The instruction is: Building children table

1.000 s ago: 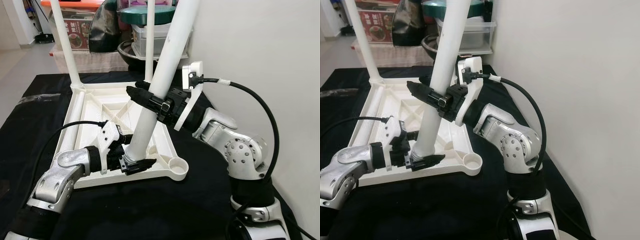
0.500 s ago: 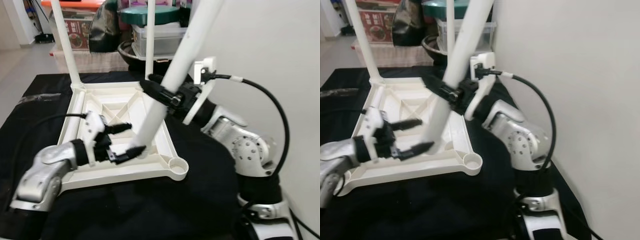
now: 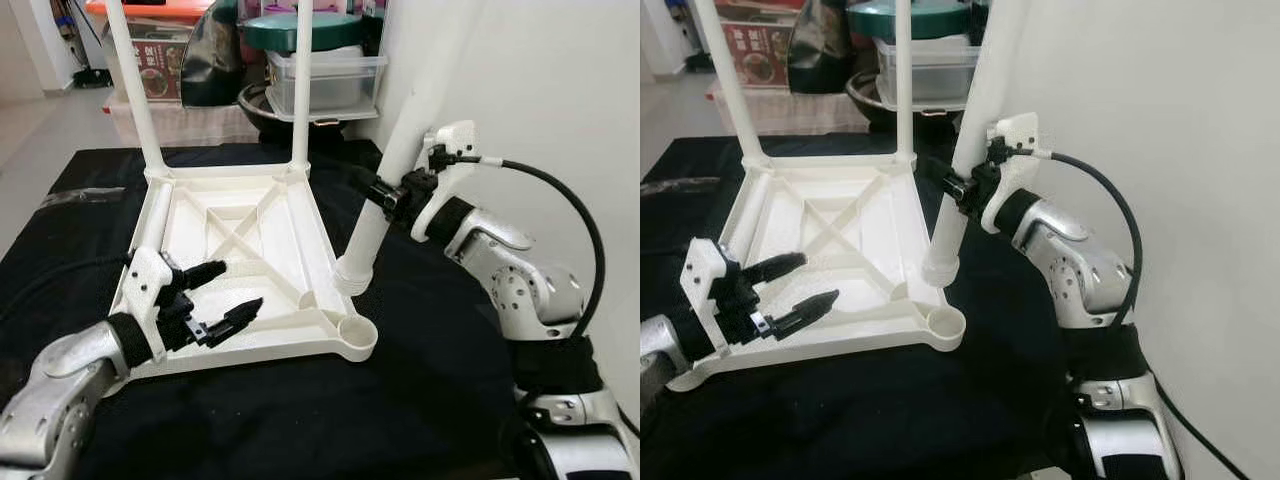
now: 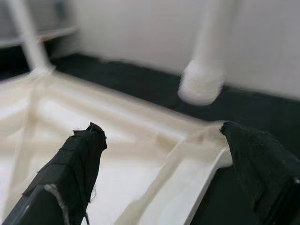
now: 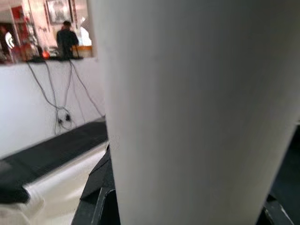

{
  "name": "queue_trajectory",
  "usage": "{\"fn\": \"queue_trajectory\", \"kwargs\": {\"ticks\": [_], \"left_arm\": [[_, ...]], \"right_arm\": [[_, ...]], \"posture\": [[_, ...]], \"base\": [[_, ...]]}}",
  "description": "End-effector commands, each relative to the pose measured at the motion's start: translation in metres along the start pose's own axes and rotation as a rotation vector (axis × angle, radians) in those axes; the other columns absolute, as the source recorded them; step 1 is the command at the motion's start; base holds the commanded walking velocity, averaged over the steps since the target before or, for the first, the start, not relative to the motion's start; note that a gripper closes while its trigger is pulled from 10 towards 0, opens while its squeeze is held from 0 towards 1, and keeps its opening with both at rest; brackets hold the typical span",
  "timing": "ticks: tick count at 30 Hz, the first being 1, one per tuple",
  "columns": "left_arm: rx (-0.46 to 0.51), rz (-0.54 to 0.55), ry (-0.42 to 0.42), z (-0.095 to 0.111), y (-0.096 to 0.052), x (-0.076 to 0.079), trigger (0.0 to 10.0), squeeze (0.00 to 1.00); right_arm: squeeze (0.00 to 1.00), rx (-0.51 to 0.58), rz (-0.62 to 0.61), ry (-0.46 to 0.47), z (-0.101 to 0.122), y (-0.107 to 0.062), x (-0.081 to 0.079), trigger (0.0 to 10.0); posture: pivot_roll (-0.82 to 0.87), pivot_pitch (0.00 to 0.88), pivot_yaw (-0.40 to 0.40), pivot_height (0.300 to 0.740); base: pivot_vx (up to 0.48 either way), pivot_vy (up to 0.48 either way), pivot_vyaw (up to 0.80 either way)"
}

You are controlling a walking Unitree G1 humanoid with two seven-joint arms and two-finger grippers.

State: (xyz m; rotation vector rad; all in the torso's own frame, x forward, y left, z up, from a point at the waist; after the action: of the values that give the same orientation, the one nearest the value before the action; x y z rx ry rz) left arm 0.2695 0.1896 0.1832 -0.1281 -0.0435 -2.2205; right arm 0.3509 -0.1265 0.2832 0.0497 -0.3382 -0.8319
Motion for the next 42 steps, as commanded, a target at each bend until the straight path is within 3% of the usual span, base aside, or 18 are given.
{"fn": "queue_trajectory", "kwargs": {"ticks": [1,3,6,10,12,19,20,21,23,24,27,31,42], "left_arm": [[-0.071,0.103,0.004,-0.016,-0.007,-0.009,10.0,0.0],[-0.136,0.144,-0.005,-0.029,-0.014,-0.011,10.0,0.0],[-0.155,0.144,-0.027,-0.038,-0.016,-0.002,10.0,0.0],[-0.121,0.145,-0.057,-0.038,-0.012,0.007,10.0,0.0],[-0.075,0.157,-0.103,-0.039,-0.005,0.018,10.0,0.0],[-0.062,0.149,-0.137,-0.047,0.0,0.033,10.0,0.0],[-0.062,0.149,-0.137,-0.047,0.0,0.033,10.0,0.0],[-0.07,0.195,-0.119,-0.047,-0.004,0.021,10.0,0.0],[-0.07,0.195,-0.119,-0.047,-0.004,0.021,10.0,0.0],[-0.064,0.232,-0.106,-0.043,-0.009,0.01,10.0,0.0],[-0.062,0.237,-0.103,-0.042,-0.01,0.008,10.0,0.0],[-0.069,0.295,-0.066,-0.037,-0.021,-0.007,10.0,0.0],[-0.058,0.3,-0.089,-0.039,-0.019,-0.002,10.0,0.0]], "right_arm": [[0.0,-0.025,0.014,-0.063,-0.006,-0.005,0.0,0.0],[0.0,-0.04,0.028,-0.084,-0.011,-0.009,-0.001,0.0],[0.0,-0.057,0.05,-0.116,-0.019,-0.011,-0.009,0.0],[0.0,-0.064,0.077,-0.14,-0.027,-0.013,-0.02,0.0],[0.0,-0.072,0.111,-0.143,-0.037,-0.015,-0.036,0.0],[0.0,-0.059,0.136,-0.162,-0.038,-0.016,-0.047,0.0],[0.0,-0.059,0.136,-0.162,-0.038,-0.016,-0.047,0.0],[0.0,-0.05,0.152,-0.178,-0.037,-0.018,-0.051,0.0],[0.0,-0.05,0.152,-0.178,-0.037,-0.018,-0.051,0.0],[0.0,-0.063,0.164,-0.197,-0.042,-0.024,-0.055,0.0],[0.0,-0.07,0.166,-0.203,-0.044,-0.025,-0.055,0.0],[0.0,-0.085,0.149,-0.208,-0.046,-0.034,-0.052,0.0],[0.0,-0.084,0.166,-0.188,-0.045,-0.042,-0.058,0.0]], "posture": [[0.06,0.0,-0.068,0.74],[0.06,0.0,-0.075,0.74],[0.07,0.0,-0.082,0.74],[0.08,0.0,-0.087,0.74],[0.08,0.0,-0.09,0.74],[0.08,0.0,-0.093,0.74],[0.08,0.0,-0.093,0.74],[0.08,0.0,-0.093,0.74],[0.08,0.0,-0.093,0.74],[0.08,0.0,-0.094,0.74],[0.08,0.0,-0.094,0.74],[0.07,0.0,-0.093,0.74],[0.07,0.0,-0.1,0.74]], "base": [[0.0,0.0,0.0],[0.0,0.0,0.0],[0.0,0.0,0.0],[0.0,0.0,0.0],[0.0,0.0,0.0],[0.0,0.0,0.0],[0.0,0.0,0.0],[0.0,0.0,0.0],[0.0,0.0,0.0],[0.0,0.0,0.0],[0.0,0.0,0.0],[0.0,0.0,0.0],[0.0,0.0,0.0]]}}
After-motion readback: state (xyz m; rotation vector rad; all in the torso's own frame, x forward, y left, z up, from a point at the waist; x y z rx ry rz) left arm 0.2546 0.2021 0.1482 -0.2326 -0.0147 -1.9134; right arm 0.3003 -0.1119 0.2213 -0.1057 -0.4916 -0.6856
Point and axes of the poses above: a point about 5 cm out from each wrist's last joint towards the gripper, its own y axis pointing out of the wrist towards the gripper, its own z axis along the axis of the wrist's last joint, x = y × z, the point moved 2 cm from there along y, pointing out of the wrist towards the gripper, and after that the axes turned 13 degrees about -y, right-handed, at the moved point
